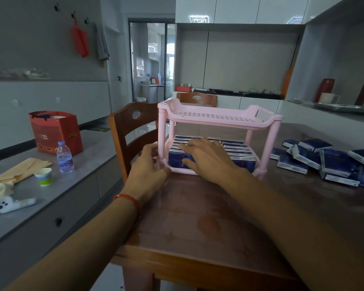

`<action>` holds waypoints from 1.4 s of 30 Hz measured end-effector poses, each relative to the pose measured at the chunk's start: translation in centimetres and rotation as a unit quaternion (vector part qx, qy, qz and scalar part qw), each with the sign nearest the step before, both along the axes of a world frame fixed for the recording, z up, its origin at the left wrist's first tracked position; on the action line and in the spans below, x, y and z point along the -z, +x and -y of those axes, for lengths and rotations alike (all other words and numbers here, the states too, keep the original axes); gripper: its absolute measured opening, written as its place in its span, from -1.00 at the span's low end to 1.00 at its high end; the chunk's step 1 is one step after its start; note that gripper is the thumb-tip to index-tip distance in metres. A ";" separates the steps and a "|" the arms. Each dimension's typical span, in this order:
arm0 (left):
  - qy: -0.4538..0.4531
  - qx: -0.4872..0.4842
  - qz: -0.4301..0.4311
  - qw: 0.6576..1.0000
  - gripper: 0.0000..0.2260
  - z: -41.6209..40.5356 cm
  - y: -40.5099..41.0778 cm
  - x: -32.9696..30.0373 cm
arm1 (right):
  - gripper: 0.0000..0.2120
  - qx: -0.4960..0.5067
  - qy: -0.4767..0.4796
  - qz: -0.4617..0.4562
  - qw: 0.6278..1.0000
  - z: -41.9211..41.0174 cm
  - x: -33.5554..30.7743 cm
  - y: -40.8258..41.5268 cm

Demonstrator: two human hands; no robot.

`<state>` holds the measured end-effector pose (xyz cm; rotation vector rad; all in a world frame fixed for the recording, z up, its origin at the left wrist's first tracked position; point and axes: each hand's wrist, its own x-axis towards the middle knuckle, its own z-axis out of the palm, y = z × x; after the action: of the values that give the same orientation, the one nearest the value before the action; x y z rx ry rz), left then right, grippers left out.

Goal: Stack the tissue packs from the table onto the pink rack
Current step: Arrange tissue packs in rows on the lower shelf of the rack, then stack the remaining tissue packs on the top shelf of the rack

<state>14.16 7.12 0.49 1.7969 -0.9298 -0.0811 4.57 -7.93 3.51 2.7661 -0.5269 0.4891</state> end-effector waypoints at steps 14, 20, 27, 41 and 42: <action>0.002 -0.031 0.022 0.999 -0.50 -0.2 -0.4 -0.3 | -0.61 -0.068 -0.041 0.048 0.996 0.0 0.4 -4.6; -0.013 -0.085 0.089 0.992 -0.71 -0.2 -0.7 -0.3 | -0.66 -0.085 -0.061 0.066 0.992 0.5 0.8 -10.0; -0.013 0.025 0.273 0.962 -0.78 -0.7 -5.1 -1.5 | -0.67 -0.063 -0.026 0.047 0.997 2.0 1.2 -17.8; -0.003 0.294 0.317 0.902 -0.69 15.8 -24.0 -0.8 | -0.87 0.241 0.137 0.221 0.935 9.9 2.7 -34.5; 0.003 0.292 0.320 0.901 -0.69 17.0 -24.9 -0.8 | -0.88 0.266 0.153 0.259 0.916 10.3 2.8 -34.7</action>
<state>-10.75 -9.85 1.29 1.5015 -1.9266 0.1421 -30.09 -18.19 0.68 2.5661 -1.5413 1.0741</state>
